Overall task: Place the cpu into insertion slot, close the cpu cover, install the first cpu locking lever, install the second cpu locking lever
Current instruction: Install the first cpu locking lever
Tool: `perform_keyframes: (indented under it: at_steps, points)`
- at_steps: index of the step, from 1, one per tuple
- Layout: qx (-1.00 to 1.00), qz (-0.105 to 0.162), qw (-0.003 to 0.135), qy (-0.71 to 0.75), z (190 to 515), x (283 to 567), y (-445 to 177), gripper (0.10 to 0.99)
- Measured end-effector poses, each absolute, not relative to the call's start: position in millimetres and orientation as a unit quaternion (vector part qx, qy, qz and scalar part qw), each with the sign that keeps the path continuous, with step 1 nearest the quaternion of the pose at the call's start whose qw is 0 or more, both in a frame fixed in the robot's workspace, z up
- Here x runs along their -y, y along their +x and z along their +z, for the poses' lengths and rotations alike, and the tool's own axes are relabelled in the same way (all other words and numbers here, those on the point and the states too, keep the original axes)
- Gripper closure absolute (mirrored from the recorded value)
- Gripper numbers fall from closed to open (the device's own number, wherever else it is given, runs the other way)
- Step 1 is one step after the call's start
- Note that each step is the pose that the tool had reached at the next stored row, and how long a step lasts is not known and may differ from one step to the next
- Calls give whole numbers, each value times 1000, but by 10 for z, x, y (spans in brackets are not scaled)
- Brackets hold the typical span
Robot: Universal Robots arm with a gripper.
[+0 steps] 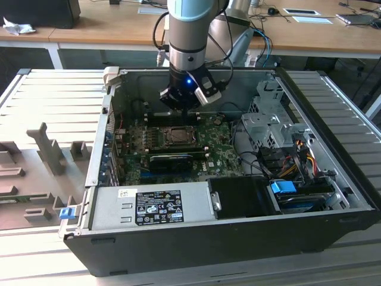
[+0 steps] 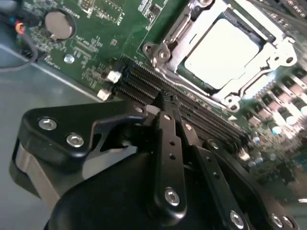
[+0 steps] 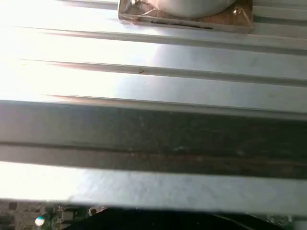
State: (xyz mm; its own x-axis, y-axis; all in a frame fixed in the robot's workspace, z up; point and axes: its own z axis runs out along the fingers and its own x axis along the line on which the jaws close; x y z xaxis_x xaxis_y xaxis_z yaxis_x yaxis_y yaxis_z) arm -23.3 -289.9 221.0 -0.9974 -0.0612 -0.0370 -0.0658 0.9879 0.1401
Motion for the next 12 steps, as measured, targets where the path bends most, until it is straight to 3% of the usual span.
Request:
perform_keyframes:
  at_steps: [12]
  points:
    - [-997,71,16,-32,2212,3060,-233,980]
